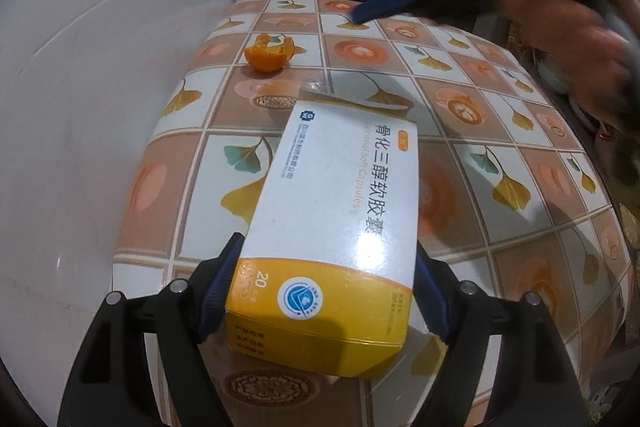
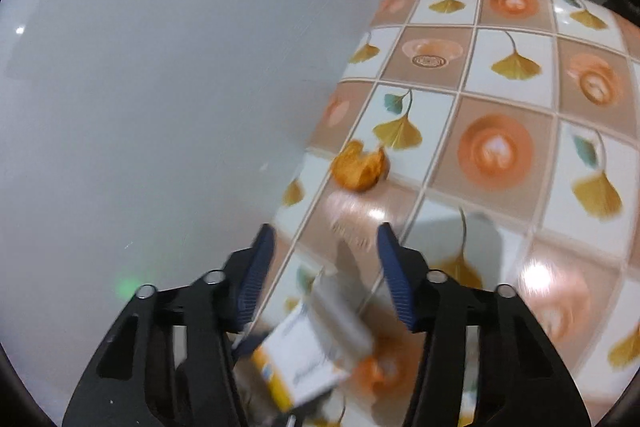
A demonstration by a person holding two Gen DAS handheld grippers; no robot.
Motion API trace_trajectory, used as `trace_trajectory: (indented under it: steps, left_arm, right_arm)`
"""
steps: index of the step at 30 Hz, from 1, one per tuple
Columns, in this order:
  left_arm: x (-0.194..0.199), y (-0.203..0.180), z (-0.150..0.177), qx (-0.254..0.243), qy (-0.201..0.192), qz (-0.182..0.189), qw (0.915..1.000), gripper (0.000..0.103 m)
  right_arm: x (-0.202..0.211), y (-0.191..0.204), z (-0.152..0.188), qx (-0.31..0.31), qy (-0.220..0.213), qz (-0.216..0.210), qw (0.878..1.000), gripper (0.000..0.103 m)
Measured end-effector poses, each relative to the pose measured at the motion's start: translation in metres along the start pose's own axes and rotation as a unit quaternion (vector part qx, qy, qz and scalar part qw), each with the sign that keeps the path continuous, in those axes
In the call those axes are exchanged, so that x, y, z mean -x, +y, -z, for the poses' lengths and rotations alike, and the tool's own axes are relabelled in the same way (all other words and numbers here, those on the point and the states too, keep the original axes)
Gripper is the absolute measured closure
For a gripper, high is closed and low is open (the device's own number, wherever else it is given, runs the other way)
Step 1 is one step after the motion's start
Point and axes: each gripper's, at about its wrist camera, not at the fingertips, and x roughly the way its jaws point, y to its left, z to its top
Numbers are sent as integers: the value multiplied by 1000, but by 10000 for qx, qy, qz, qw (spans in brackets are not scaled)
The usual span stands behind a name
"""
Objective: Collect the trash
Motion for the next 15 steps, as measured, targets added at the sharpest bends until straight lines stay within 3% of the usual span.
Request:
trace_trajectory:
  steps: [4,10,15]
  left_arm:
    - [-1,1,2,-24,-16,45,10000,27]
    - [0,6,1,28,-29,172,9998,27]
    - [1,7,3,45,-53,175,9998,27]
  right_arm:
    - [-31,-12,-19,-228,130,238,9994,67]
    - [-56,-19,-28,-261,351,361,9984,74]
    - [-69,-20,-26,-167,456,573,9972,95]
